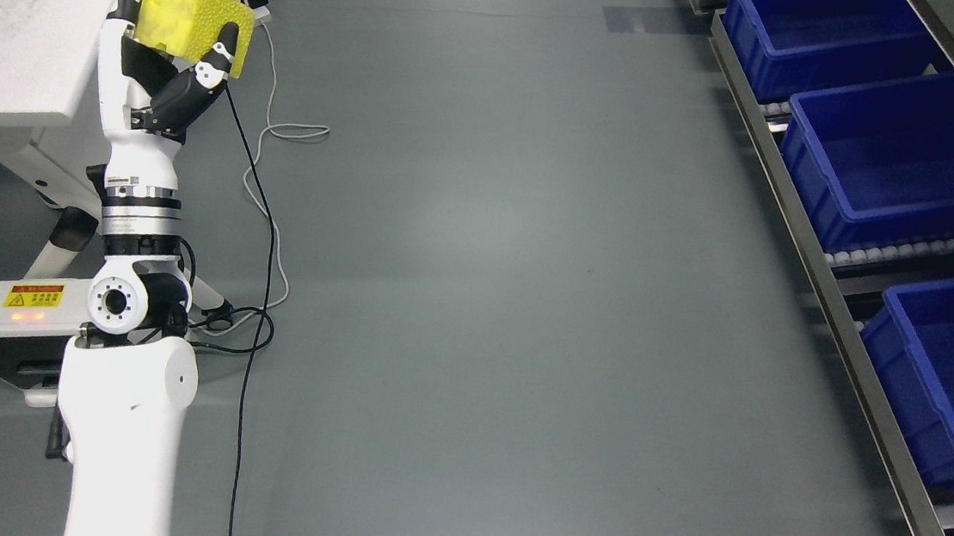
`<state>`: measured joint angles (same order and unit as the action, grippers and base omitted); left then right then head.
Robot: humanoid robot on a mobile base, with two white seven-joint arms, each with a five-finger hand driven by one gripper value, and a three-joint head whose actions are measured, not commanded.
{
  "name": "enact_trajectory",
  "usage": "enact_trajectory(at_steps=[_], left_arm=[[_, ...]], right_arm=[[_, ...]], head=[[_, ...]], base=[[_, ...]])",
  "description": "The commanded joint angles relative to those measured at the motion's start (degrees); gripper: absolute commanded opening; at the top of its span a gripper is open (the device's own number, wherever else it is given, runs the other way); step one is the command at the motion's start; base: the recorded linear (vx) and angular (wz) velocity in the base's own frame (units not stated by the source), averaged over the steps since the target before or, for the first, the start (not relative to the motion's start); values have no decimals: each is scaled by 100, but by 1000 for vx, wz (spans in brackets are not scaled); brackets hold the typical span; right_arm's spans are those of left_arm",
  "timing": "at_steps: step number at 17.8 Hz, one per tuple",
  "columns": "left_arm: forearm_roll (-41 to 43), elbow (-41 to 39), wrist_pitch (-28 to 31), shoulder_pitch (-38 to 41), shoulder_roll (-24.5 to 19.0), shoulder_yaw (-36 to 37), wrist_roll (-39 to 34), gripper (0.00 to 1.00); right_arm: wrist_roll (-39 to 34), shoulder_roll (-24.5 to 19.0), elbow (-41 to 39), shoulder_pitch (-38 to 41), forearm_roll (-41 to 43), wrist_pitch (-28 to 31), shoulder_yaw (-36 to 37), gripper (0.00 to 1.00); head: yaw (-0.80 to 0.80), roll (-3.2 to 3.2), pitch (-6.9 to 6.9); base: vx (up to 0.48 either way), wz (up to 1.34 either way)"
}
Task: Move yellow foam block to right shelf middle
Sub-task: 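Hold the cube raised in the left hand while turning toward the blue-bin shelf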
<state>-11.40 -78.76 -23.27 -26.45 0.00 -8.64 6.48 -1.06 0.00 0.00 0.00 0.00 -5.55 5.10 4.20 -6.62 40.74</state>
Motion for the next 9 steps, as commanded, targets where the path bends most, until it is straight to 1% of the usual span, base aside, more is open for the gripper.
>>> enact_trajectory(at_steps=[1,9], left_arm=[[-3,-16,-2,-18,-100,-32,3,18],[-3,-16,-2,-18,-100,-32,11,19]], right_arm=[[1,100,-100,-9,0,1,0,100],[1,100,-100,-9,0,1,0,100]], head=[[0,0,0],[0,0,0]], base=[[258,210],[339,68]])
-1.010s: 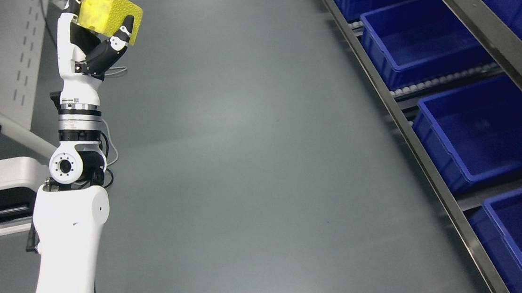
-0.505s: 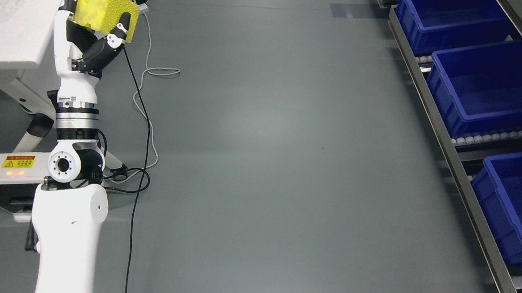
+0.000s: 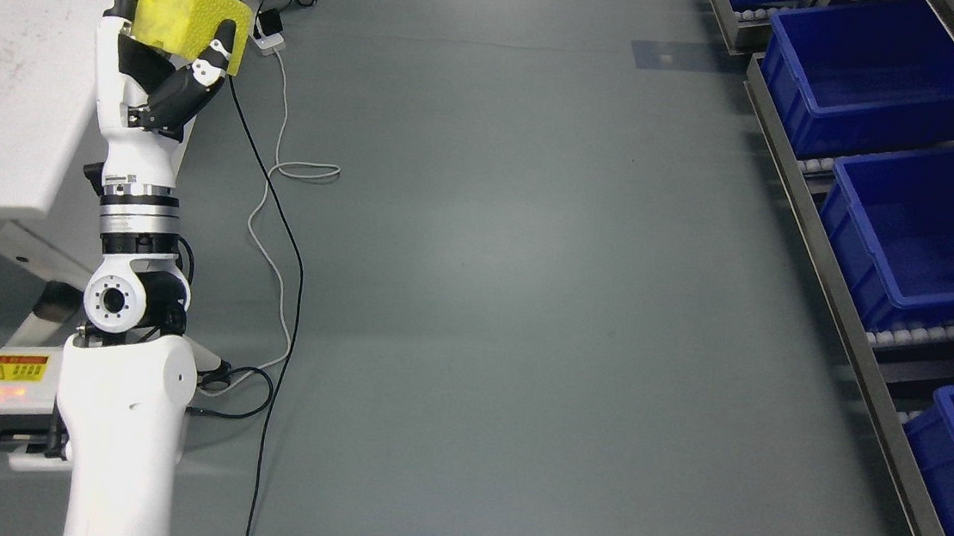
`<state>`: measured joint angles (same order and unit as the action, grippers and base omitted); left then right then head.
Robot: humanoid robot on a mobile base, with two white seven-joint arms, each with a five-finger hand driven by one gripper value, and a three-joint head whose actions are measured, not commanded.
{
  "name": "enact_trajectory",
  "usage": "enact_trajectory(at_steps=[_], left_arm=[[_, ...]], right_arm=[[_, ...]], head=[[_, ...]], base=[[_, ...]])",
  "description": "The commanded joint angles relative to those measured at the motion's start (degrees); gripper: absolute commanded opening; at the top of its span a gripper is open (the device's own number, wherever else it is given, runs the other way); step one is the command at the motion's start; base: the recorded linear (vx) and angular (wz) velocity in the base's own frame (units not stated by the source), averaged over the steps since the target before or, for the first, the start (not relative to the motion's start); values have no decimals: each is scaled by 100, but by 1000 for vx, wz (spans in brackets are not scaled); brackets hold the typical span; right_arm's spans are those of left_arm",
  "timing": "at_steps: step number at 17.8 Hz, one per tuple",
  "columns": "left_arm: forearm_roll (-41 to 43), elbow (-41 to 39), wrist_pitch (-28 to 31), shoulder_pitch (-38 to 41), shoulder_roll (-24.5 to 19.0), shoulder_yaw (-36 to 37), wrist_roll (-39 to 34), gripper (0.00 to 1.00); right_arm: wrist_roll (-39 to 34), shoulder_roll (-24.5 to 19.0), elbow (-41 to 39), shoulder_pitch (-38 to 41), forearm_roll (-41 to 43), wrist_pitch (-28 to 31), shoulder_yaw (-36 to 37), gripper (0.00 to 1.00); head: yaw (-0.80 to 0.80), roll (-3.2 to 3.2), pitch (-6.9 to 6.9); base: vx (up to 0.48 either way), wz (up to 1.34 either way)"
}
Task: Move yellow foam block to right shelf middle
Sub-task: 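Hold the cube raised in the left hand while turning toward the blue-bin shelf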
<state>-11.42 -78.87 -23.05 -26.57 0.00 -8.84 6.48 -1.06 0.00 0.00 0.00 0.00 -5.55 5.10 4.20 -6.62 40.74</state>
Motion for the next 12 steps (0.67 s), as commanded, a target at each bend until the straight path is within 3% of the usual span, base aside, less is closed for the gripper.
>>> enact_trajectory(at_steps=[1,12], left_arm=[[-1,-6,-24,-6,-100,-4,3,19],[-1,-15,-42,-14,-100,75,231,19]], right_arm=[[1,100,-100,-18,0,2,0,100],[1,100,-100,-9,0,2,0,100]], head=[[0,0,0],[0,0,0]], base=[[405,0],[445,-57]])
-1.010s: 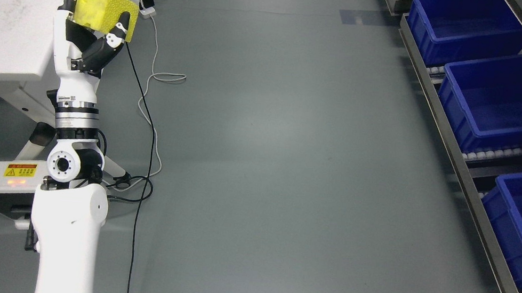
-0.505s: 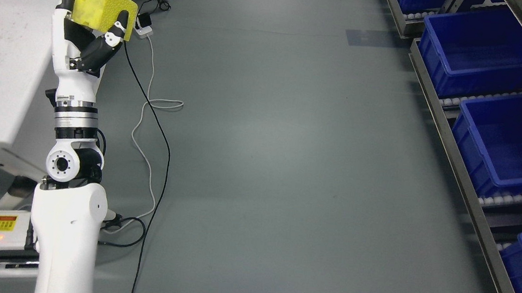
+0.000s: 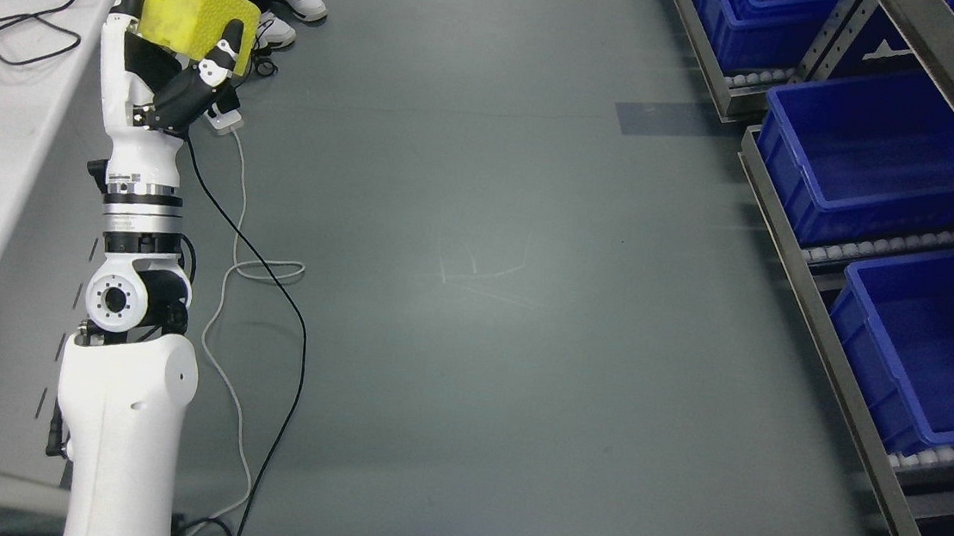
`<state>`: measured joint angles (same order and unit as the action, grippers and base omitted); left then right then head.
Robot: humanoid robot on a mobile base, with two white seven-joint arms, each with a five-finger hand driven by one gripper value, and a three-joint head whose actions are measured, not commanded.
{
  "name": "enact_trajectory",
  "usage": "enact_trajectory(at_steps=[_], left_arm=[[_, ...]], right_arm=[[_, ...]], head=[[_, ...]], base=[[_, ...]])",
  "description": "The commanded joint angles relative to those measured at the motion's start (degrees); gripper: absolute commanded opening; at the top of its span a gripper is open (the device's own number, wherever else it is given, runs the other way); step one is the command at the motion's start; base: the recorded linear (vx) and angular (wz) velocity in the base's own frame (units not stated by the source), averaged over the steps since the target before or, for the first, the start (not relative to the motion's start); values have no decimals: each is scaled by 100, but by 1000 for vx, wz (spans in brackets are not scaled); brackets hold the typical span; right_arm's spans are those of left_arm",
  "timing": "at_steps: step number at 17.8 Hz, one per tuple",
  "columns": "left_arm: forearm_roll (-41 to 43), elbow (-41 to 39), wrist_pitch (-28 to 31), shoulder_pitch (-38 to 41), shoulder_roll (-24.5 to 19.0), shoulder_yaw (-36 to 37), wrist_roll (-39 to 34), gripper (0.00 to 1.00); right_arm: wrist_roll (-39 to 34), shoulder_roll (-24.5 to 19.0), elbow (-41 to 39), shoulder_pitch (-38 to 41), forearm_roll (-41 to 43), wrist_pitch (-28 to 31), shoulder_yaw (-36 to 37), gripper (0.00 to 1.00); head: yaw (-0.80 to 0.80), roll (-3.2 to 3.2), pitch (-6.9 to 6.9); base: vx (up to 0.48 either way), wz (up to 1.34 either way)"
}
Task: Move yellow foam block to right shelf middle
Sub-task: 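Hold the cube raised in the left hand while turning toward the blue-bin shelf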
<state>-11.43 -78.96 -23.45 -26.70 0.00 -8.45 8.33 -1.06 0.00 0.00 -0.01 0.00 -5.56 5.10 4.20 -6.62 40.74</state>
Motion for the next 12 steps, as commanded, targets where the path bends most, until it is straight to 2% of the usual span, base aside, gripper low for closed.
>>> enact_trajectory(at_steps=[1,4,6,12], left_arm=[[0,-5,-2,-2,-100,36,46,19],[0,-5,-2,-90,-100,89,63,19],[0,-5,-2,-73,-100,413,290,19],[0,-584,-99,349,-100,1345,1081,21]], right_arm=[[1,100,-100,-16,0,2,0,100],[1,100,-100,-7,0,2,0,100],[1,100,-100,-7,0,2,0,100],[1,100,-100,-8,0,2,0,100]], head=[[0,0,0],[0,0,0],[0,0,0],[0,0,0]], base=[[432,-130],[382,-285],[361,-604],[335,-924]])
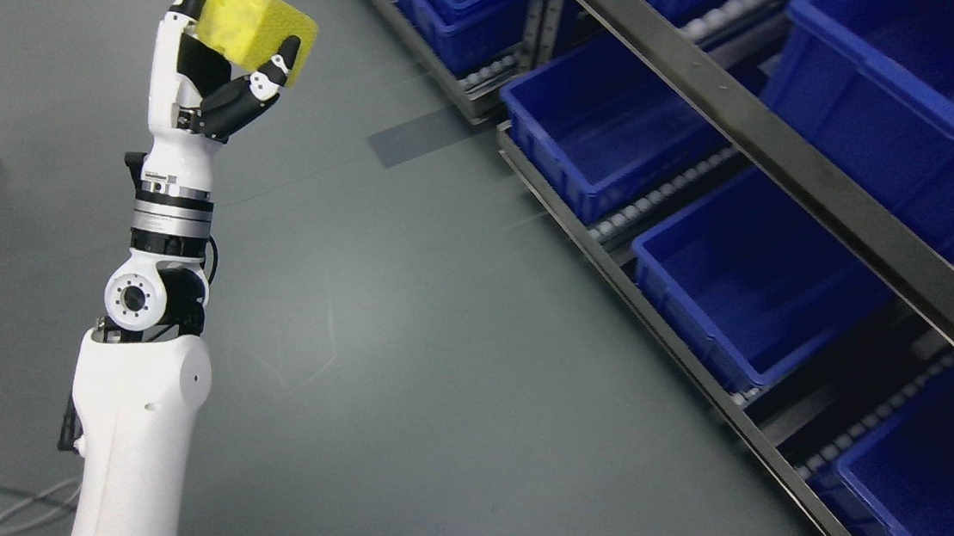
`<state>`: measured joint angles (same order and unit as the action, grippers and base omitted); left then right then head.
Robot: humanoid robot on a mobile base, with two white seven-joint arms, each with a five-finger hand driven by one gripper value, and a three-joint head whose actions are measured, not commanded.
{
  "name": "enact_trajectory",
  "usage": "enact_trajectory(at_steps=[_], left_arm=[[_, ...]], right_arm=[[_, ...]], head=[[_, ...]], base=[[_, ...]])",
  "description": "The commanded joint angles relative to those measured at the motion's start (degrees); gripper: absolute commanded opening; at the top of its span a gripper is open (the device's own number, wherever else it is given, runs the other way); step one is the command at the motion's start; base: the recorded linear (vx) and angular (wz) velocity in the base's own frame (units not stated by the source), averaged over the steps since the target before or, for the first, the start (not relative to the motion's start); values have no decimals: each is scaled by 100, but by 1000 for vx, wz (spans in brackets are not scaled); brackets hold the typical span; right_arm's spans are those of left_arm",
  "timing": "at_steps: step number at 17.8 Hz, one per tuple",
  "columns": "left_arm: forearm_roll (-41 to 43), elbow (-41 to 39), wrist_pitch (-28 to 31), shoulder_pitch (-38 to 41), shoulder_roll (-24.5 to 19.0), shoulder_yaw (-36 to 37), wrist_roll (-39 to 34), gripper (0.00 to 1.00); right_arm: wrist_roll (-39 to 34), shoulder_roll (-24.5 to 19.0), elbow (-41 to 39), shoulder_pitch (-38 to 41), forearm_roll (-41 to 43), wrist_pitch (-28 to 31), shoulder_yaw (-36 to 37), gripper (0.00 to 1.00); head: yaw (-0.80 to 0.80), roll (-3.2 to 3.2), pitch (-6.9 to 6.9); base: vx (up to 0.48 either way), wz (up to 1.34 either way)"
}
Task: Move yellow foam block to right shelf middle
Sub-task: 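Hold the cube raised in the left hand while turning toward the blue-bin shelf, then extend the left hand over a middle-shelf blue bin and release the cube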
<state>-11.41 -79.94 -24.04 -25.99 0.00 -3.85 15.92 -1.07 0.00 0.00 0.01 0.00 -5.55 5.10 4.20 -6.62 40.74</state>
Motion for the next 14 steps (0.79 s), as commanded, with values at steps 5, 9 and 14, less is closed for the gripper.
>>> enact_trajectory(at_steps=[5,9,14], left_arm=[[-1,-1180,-137,261,-100,921,500,21],[-1,-1480,-137,-264,-100,1386,491,21],[-10,-1490,694,-1766,-100,1413,448,21]], right_arm=[[2,100,-100,-10,0,2,0,100],[2,100,-100,-10,0,2,0,100],[2,100,-100,-10,0,2,0,100]], head=[[0,0,0],[0,0,0],[0,0,0]], base=[[288,-1018],[202,-906],[159,-546]])
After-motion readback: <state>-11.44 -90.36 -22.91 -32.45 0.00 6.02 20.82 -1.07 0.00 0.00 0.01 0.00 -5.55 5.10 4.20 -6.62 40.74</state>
